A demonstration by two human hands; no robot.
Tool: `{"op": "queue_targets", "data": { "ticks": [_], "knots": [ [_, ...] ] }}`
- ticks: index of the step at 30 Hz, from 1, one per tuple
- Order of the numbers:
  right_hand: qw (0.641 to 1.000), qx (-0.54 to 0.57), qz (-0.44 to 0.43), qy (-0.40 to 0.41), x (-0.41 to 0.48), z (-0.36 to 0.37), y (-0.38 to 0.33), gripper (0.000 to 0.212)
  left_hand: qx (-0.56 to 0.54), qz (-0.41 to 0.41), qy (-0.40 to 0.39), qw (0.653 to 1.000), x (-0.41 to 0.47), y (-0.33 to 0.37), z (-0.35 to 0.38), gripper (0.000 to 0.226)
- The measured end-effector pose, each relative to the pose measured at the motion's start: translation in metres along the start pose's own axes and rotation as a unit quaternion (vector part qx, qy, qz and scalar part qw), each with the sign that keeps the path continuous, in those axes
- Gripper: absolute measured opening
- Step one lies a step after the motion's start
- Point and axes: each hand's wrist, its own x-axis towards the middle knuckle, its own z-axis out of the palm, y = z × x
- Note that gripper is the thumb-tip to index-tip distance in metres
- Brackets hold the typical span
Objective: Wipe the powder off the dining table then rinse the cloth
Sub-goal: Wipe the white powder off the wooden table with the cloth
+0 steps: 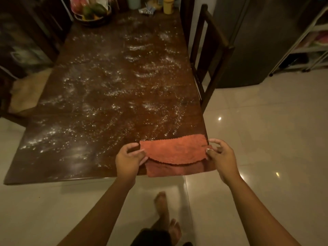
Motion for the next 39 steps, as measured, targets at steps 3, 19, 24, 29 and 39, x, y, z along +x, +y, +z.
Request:
{"op": "queue_targets", "data": {
  "ticks": [3,19,24,29,39],
  "knots": [
    [0.999,0.023,0.021,0.035,0.021,0.012,-0.009,0.027,0.011,-0.013,0.010,1.000,0.020,0.012,0.004,0.034],
    [0.995,-0.072,-0.060,-0.041,0.058,0.052,-0.030,0.044,0.191,-0.022,0.006,0.981,0.044,0.029,-0.004,0.030],
    [0.868,-0.362,-0.179,-0.291,0.063,0.093,-0.030,0.045,0.504,0.034,-0.026,0.863,0.013,-0.003,-0.015,0.033],
    [0.674,-0.520,-0.289,-0.438,0.069,0.147,-0.044,0.051,0.539,0.012,0.002,0.842,-0.014,-0.035,-0.002,0.062],
    [0.521,-0.586,-0.395,-0.479,0.068,0.187,-0.052,0.053,0.260,-0.054,0.120,0.956,-0.031,-0.091,0.028,0.053]
  ]
}}
